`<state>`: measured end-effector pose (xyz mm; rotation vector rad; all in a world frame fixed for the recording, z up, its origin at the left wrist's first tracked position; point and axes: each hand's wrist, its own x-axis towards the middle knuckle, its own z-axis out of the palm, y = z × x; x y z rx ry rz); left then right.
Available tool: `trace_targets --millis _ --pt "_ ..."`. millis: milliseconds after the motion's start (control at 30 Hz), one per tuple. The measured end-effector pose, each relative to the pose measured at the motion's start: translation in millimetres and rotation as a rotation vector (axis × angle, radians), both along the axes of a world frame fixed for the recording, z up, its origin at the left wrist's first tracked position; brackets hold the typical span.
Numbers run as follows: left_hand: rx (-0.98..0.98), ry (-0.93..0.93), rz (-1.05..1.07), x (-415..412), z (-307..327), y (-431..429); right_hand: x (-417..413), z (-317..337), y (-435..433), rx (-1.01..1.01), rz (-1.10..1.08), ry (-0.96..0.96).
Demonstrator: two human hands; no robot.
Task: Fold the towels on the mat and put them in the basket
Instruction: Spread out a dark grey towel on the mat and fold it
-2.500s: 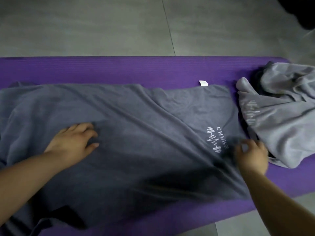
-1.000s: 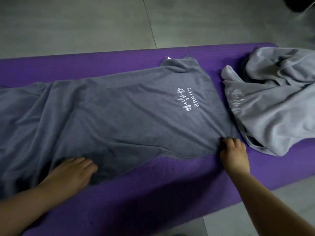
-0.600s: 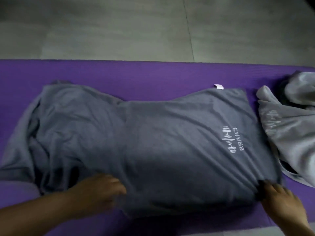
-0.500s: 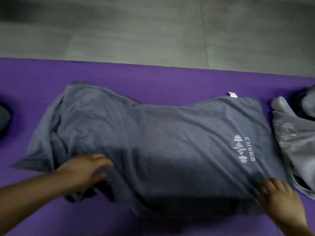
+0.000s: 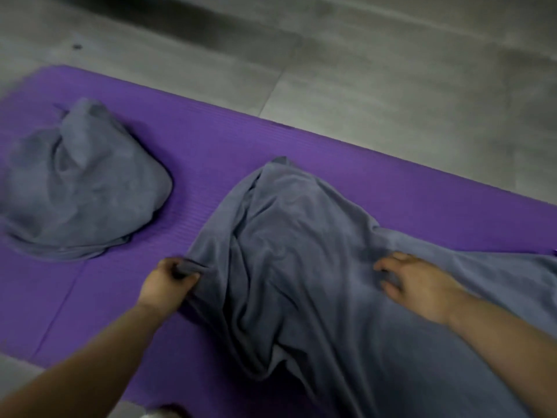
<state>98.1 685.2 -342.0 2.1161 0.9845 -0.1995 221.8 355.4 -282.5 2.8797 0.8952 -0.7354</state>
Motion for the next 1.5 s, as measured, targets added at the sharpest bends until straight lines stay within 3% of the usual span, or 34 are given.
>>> trace_targets --millis 200,300,367,433,533,700,833,967,1067,1133,1233,1300,1367,1433,1500 --pt "-0.165 -0.361 0.009 -39 16 53 16 -15 89 0.052 0.104 -0.268" --pt "-0.123 -0.195 -0.115 -87 17 93 10 -21 137 0.14 -0.021 -0.419" --pt "-0.131 -0.013 -0.161 -105 14 112 -1 -35 160 0.16 -0.06 -0.426" --pt "-0.07 0.051 -0.232 -104 18 120 -20 -56 173 0.118 -0.101 -0.397" --pt "-0.006 -0.05 -0.225 -65 21 114 -49 -79 174 0.09 -0.202 -0.338" --pt "0.001 -0.249 -0.397 45 9 65 -69 -84 156 0.201 -0.274 -0.337" --pt "-0.015 -0.191 -0.411 121 -13 29 -69 -87 142 0.273 -0.271 -0.343" --pt "0.033 -0.036 -0.567 140 -21 7 -71 -87 135 0.311 -0.306 -0.303" --pt "0.001 -0.247 -0.458 116 -18 -7 -66 -78 132 0.436 -0.364 -0.276" --pt "-0.01 -0.523 -0.41 86 -8 -12 -57 -65 129 0.607 -0.582 -0.226" --pt "0.013 -0.587 -0.745 35 -8 -14 -44 -50 128 0.769 -0.858 -0.162" --pt "0.054 -0.477 -0.877 8 -18 -14 -35 -45 133 0.695 -0.785 0.003" --pt "0.073 -0.397 -0.894 -6 -25 -12 -28 -45 142 0.384 -0.526 0.162" --pt "0.065 -0.43 -0.821 -6 -20 -10 -21 -47 149 0.11 -0.345 0.201" --pt "0.104 -0.468 -0.706 3 -9 -3 -12 -46 154 0.012 -0.288 0.189"
